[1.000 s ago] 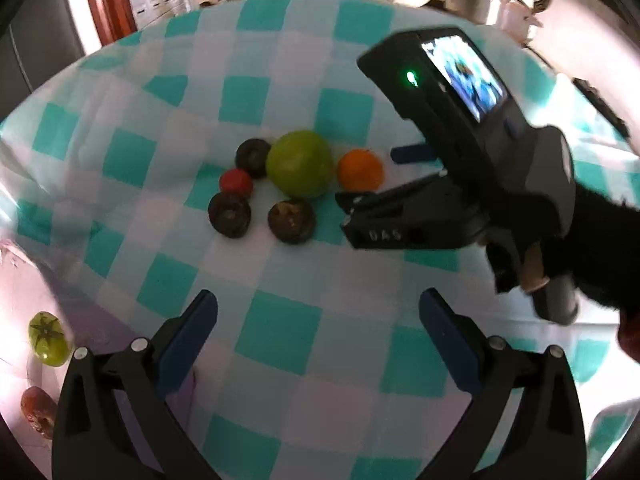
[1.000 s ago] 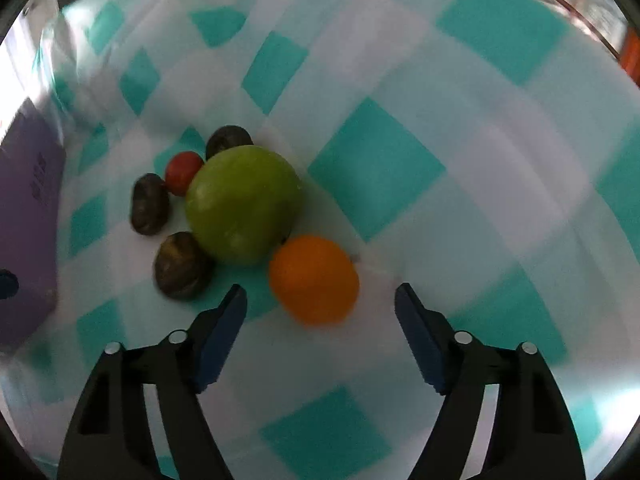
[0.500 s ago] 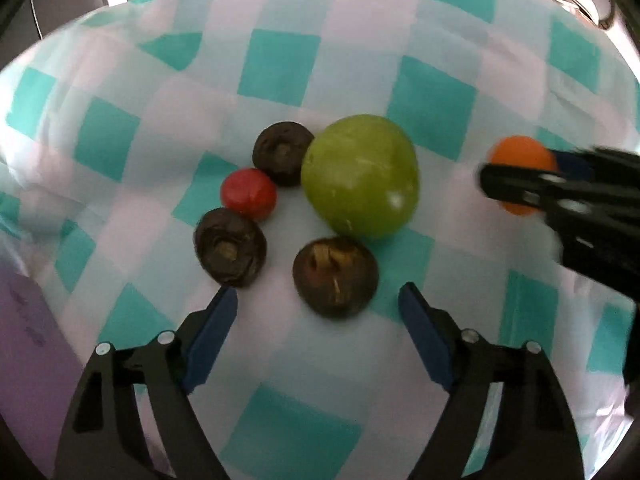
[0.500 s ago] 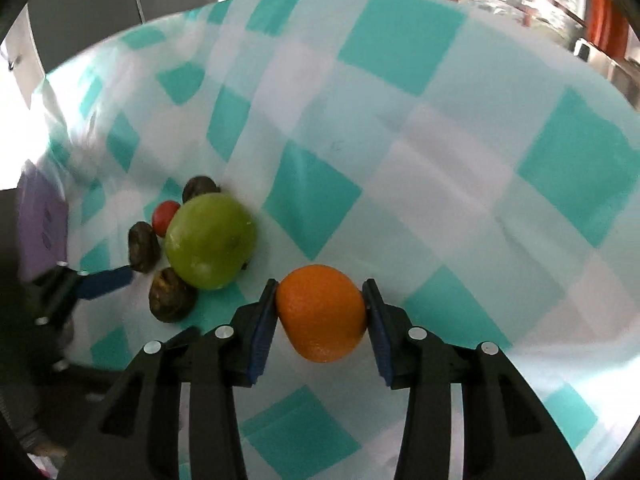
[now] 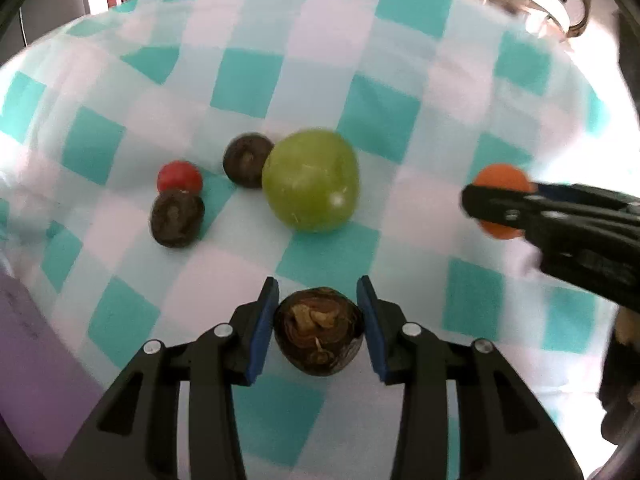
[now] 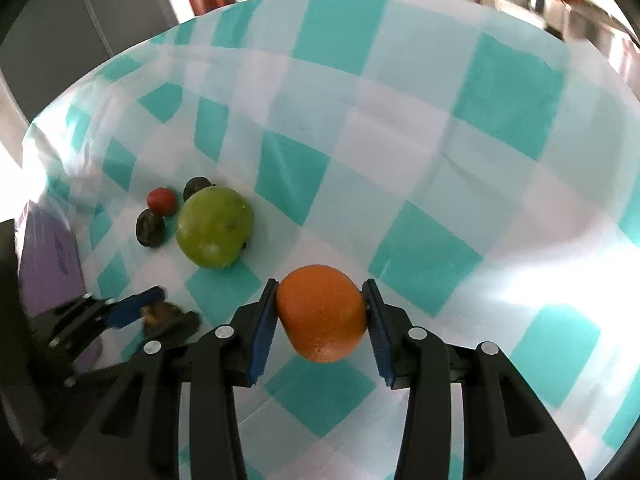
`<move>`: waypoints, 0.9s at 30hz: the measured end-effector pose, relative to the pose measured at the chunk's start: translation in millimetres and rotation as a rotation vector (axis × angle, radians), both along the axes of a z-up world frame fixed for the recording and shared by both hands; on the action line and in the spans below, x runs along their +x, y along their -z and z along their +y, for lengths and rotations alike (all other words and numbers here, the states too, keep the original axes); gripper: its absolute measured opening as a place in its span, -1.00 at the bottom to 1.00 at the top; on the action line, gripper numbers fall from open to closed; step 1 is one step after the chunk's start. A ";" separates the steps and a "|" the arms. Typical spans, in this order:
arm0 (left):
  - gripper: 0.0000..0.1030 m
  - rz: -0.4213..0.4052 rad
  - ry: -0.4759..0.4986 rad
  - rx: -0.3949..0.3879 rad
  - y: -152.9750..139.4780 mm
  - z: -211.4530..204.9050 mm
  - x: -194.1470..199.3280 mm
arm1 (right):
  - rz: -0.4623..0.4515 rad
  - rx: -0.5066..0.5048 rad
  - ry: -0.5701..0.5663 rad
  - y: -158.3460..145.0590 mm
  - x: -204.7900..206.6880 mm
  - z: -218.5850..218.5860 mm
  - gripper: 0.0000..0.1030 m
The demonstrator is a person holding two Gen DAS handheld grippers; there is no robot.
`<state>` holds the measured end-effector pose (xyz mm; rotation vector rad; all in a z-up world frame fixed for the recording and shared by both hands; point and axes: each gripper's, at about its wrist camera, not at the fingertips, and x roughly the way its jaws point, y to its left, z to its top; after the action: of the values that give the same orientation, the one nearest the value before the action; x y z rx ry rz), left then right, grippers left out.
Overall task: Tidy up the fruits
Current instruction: 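Grasp a dark mushroom with the left gripper while the right gripper grasps an orange, then carry the mushroom and orange over the purple box and open both grippers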
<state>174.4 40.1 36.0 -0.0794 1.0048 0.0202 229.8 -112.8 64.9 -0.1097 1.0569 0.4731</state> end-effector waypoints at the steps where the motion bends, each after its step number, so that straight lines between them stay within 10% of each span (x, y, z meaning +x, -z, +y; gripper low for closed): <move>1: -0.21 -0.016 0.013 -0.005 -10.3 -0.2 -3.5 | 0.001 -0.009 0.005 -4.2 -1.3 1.4 -0.19; 15: -0.21 -0.288 0.094 -0.061 -249.6 34.9 -137.0 | -0.211 -0.026 -0.041 -220.2 -148.4 30.0 -0.19; 27: -0.21 -0.317 0.167 0.031 -284.5 75.5 -310.2 | -0.370 -0.020 -0.089 -295.0 -329.4 30.0 -0.19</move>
<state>-135.9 115.6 320.5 0.0296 0.6913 -0.1266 -99.6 -82.8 359.9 -0.2527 0.6952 0.5000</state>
